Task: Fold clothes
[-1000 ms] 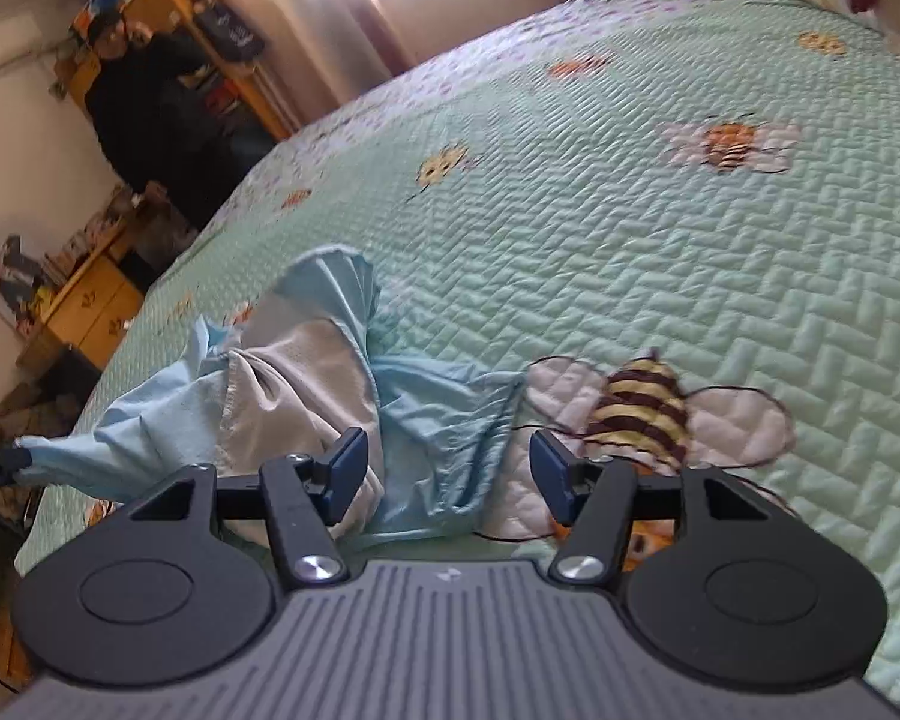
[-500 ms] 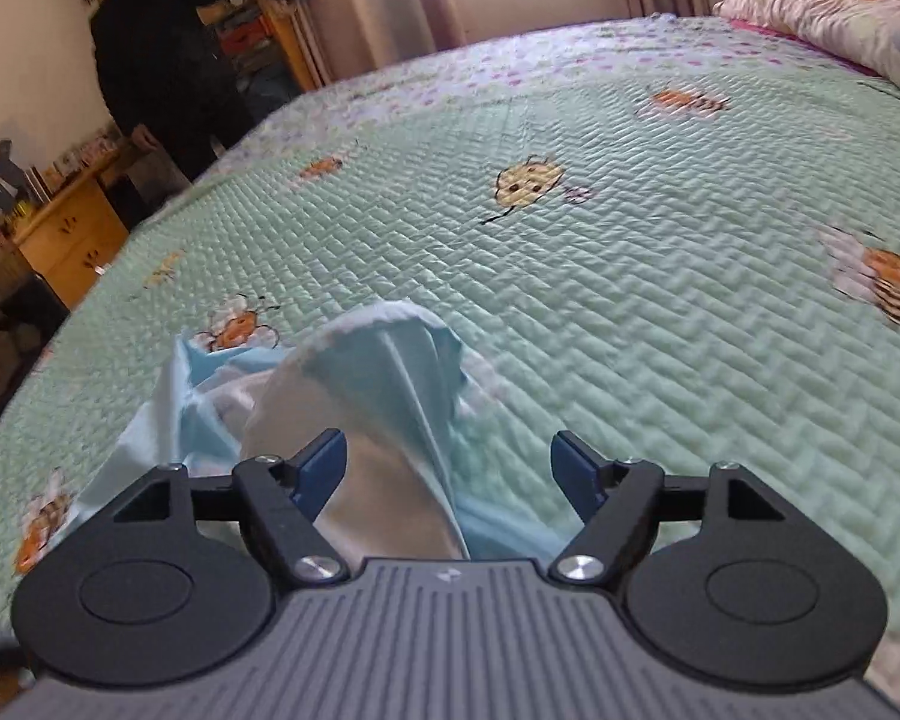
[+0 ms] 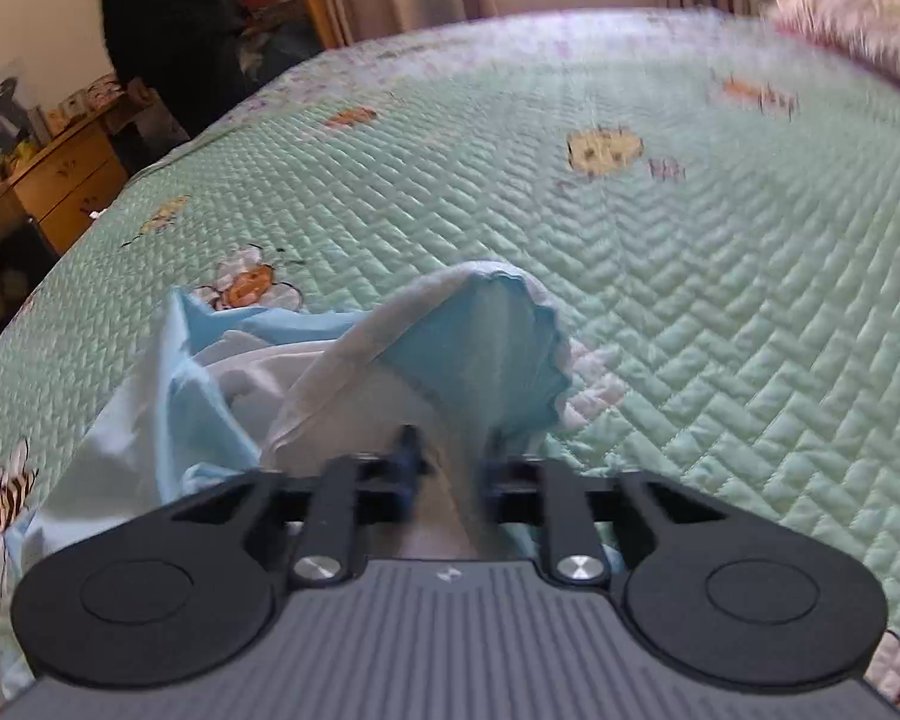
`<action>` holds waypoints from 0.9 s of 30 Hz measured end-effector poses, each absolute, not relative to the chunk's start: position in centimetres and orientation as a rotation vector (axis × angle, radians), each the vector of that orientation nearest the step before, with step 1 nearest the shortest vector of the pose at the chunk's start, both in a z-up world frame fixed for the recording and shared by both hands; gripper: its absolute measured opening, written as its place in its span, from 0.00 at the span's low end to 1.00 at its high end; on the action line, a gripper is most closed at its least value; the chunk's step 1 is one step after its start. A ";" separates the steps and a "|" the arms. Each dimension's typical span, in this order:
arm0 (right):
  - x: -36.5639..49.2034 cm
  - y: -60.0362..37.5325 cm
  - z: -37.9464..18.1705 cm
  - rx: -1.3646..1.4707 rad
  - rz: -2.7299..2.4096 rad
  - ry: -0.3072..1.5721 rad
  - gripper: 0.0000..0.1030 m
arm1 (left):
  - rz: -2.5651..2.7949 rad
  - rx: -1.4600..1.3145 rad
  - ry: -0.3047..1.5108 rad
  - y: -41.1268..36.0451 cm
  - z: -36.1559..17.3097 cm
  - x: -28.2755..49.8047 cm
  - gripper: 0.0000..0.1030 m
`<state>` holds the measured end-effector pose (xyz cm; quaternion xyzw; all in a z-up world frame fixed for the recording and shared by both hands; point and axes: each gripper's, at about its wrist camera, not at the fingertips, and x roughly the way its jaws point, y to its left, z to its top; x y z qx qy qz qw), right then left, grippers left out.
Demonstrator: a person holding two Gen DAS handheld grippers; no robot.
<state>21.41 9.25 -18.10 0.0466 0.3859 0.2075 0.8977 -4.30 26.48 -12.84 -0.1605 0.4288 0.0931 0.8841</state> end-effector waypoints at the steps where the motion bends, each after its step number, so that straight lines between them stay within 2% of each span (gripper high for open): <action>1: 20.8 9.1 -17.8 0.097 0.435 0.782 0.13 | 0.195 -0.336 0.893 26.4 -12.9 -4.3 0.36; 9: 16.0 5.4 -13.4 0.229 0.520 0.650 0.08 | 0.191 -0.336 0.882 25.8 -12.2 -4.7 0.39; 17: 12.7 -1.5 -9.0 0.420 0.574 0.548 0.03 | 0.190 -0.320 0.874 25.3 -11.7 -5.2 0.47; 27: 9.2 -6.1 -9.2 0.398 0.533 0.539 0.03 | 0.167 -0.288 0.904 24.1 -12.4 -4.7 0.52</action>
